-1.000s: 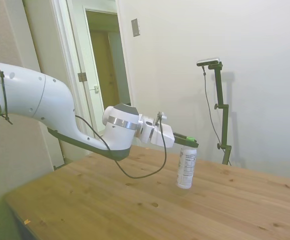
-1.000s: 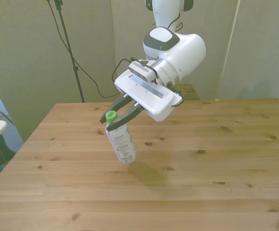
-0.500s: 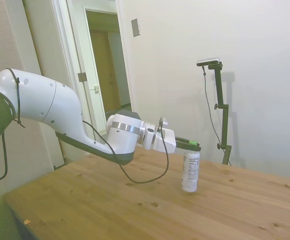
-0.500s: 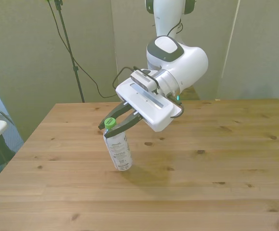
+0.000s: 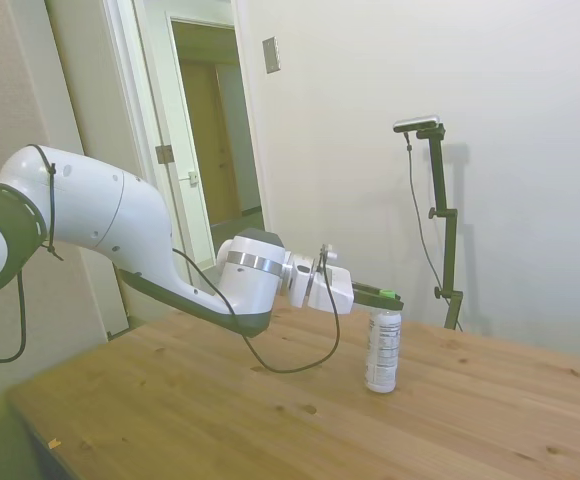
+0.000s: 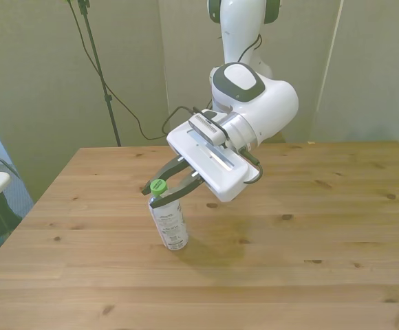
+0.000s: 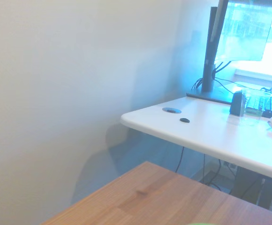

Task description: Stand the water bottle

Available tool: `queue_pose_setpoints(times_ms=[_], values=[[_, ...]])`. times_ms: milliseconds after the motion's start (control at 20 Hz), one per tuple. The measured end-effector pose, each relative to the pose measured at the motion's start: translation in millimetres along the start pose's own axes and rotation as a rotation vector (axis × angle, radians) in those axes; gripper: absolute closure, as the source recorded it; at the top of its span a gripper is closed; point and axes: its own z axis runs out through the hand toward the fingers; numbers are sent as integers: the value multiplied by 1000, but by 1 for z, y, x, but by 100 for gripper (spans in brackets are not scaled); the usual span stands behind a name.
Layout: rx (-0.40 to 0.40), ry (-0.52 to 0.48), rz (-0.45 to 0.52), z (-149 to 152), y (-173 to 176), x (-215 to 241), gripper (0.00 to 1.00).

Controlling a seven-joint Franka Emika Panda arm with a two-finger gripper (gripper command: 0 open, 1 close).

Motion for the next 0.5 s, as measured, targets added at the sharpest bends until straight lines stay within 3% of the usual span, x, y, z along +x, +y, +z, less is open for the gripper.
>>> queue_pose_setpoints(times_ms=[500], values=[[10,-17,-1,-13,-2,-3,0]])
